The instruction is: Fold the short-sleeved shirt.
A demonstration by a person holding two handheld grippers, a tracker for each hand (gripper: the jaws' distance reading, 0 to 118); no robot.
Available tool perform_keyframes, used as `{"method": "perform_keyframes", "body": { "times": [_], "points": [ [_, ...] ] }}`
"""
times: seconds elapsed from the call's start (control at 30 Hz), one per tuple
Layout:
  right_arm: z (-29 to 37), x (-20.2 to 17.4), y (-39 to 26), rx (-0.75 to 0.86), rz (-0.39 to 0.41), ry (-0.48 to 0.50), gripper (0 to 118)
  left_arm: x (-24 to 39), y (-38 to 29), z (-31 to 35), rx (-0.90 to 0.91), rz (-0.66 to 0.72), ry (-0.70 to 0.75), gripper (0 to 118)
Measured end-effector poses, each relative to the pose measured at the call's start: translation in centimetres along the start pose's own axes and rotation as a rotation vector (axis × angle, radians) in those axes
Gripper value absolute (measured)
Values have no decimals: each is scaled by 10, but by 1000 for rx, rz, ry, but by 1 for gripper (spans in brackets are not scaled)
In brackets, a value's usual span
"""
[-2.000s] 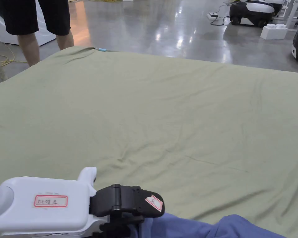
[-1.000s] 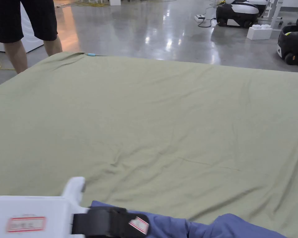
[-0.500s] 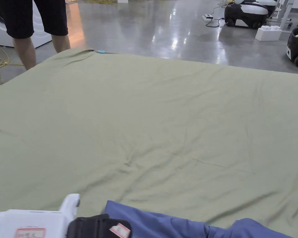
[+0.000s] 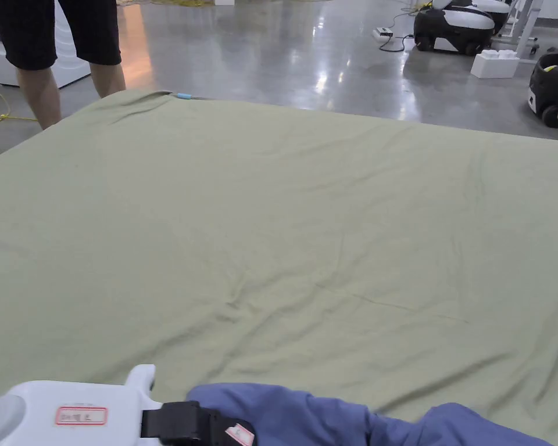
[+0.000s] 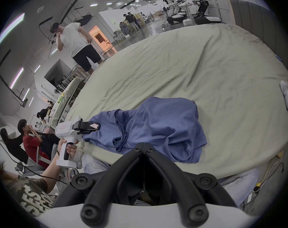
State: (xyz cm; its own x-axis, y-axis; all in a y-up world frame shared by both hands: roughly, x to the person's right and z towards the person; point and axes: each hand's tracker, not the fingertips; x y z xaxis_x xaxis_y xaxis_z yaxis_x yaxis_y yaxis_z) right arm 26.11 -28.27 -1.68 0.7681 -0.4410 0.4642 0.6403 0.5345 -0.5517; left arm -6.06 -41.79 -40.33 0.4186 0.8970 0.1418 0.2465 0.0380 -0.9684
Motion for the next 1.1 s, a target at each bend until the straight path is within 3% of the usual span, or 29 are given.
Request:
{"method": "perform_keyframes", "body": {
  "times": [0.1, 0.3, 0.37, 0.43, 0.73, 0.87, 0.9, 0.93, 0.97, 1.0, 1.03, 1.1],
  "points": [
    [-1, 1, 1, -1, 3, 2, 2, 12, 2, 35, 54, -40, 30, 19],
    [-3, 5, 0, -4, 4, 19, 2, 33, 10, 128, 284, -97, 286, 19],
    [-4, 9, -2, -6, -1, 24, 2, 52, 3, 143, 356, -127, 389, 19],
    [-6, 12, -3, -9, -11, 27, 2, 65, 1, 139, 359, -184, 400, 19],
    [0, 20, -10, -8, -28, 35, 2, 110, -21, -33, 8, -370, 229, 19],
    [5, 24, -11, 10, -40, 30, 2, 105, -34, -95, -78, -423, 312, 21],
    [5, 24, -11, 13, -43, 29, 2, 107, -39, -102, -70, -450, 325, 31],
    [5, 25, -11, 14, -46, 28, 2, 109, -43, -103, -67, -454, 286, 50],
    [4, 25, -11, 14, -47, 27, 2, 112, -49, -101, -74, -447, 177, 85],
    [2, 25, -11, 12, -47, 27, 2, 117, -53, -98, -80, -435, 106, 101],
    [-1, 25, -11, 7, -47, 26, 2, 124, -55, -94, -94, -424, 51, 110],
    [-6, 23, -10, -4, -42, 34, 2, 132, -52, -79, -117, -425, -1, 114]
  ]
}}
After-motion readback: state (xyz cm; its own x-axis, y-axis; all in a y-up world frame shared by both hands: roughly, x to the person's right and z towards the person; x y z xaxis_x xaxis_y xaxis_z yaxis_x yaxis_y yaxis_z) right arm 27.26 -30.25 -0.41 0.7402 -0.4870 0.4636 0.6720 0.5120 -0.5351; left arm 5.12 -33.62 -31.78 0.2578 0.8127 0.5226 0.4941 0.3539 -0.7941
